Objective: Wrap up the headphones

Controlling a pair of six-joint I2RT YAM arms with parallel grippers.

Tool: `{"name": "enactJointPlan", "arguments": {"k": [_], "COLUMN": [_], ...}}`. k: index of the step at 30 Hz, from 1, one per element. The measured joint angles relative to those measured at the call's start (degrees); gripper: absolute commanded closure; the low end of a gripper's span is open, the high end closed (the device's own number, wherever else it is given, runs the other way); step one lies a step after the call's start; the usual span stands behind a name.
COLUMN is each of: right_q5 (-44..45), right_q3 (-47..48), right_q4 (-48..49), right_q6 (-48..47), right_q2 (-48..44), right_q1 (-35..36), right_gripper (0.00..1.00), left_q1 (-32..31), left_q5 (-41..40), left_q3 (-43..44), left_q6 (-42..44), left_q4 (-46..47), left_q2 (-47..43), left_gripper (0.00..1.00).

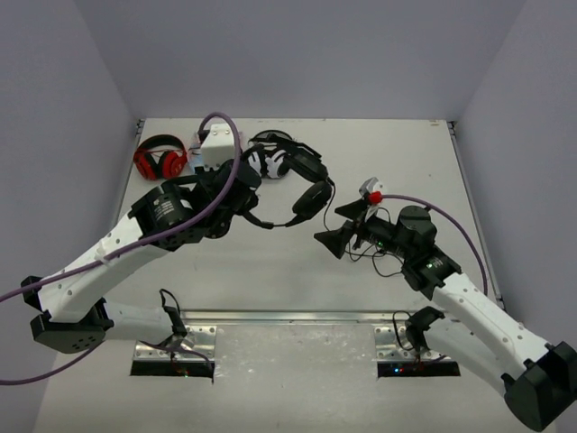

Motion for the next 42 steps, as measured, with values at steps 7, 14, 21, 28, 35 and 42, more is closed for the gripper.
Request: {"name": "enactJointPlan", "arguments": {"k": [7, 14, 21, 28, 35, 42], "right_q5": [-2.97, -9.68, -7.96, 6.1, 10.25, 3.21], "right_q3": [0.15, -1.46, -9.81, -4.5, 8.92, 12.07], "right_q4": [3.85, 12.2, 12.52, -1.53, -14.05, -17.29], "right_q6": [-2.23, 0.39, 2.05, -2.16, -7.87, -10.05], "right_q2": [10.16, 20.17, 4.15, -13.57, -10.75, -2.99], "right_q1": [-1.07, -1.22, -1.22, -1.29, -1.29, -1.29], "right_gripper": [0.14, 0.98, 0.95, 0.98, 0.87, 0.8], "left_q1": [0.0, 0.0, 0.0, 0.0, -0.13, -3.96], "left_q5": [4.5, 4.66, -3.78, -0.33, 22.67, 37.57], "left_q3": [-0.28, -0.26, -4.72, -22.05, -29.92, -29.97], "left_q6": [2.14, 2.84, 3.74, 12.04, 23.43, 27.71], "left_q4": [2.43, 4.07, 3.91, 10.84, 22.4, 26.1], "left_q2": [-1.36, -4.7, -6.32, -4.48, 3.1, 7.19], "left_gripper": [1.0, 1.0, 1.0, 1.0, 1.0, 1.0]}}
